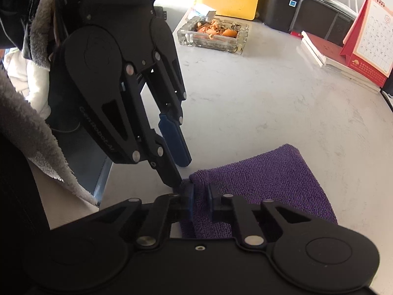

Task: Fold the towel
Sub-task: 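Open both grippers and release the folded towel edge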

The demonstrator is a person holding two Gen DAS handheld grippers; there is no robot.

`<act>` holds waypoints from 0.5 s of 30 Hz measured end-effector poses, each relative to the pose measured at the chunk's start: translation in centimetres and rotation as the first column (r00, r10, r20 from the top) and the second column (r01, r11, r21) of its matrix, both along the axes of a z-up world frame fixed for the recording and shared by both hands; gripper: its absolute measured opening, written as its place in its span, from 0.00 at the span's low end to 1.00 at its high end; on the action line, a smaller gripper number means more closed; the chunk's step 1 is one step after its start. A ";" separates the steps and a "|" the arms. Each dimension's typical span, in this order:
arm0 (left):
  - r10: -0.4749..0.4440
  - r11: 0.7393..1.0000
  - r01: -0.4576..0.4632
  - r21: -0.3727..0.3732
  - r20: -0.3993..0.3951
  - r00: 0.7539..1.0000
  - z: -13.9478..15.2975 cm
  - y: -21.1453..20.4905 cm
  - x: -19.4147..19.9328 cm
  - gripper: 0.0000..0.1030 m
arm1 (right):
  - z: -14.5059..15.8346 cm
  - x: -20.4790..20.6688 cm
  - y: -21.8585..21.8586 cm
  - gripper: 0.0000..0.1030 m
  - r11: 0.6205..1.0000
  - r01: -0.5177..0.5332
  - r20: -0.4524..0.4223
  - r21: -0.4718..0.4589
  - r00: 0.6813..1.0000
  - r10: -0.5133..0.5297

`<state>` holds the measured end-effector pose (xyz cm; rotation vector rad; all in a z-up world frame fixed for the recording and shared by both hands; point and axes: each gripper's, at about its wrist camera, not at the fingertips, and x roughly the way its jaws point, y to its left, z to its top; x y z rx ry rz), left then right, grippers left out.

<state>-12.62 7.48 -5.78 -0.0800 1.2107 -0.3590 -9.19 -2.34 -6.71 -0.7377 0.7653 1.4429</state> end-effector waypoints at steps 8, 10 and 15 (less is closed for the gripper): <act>0.012 1.000 -0.012 0.007 -0.001 1.000 0.0 -0.3 0.2 0.19 | 1.4 0.4 -1.2 0.06 0.999 -0.027 -0.043 0.038 0.999 0.028; 0.014 1.000 -0.014 0.008 -0.001 1.000 0.0 -0.3 0.2 0.19 | 0.6 0.0 -0.9 0.06 0.998 -0.057 -0.033 0.017 0.998 0.057; 0.005 1.000 -0.005 0.021 -0.002 1.000 0.1 -0.6 0.1 0.19 | -0.3 -0.7 -0.5 0.06 0.996 -0.093 -0.017 0.006 0.995 0.094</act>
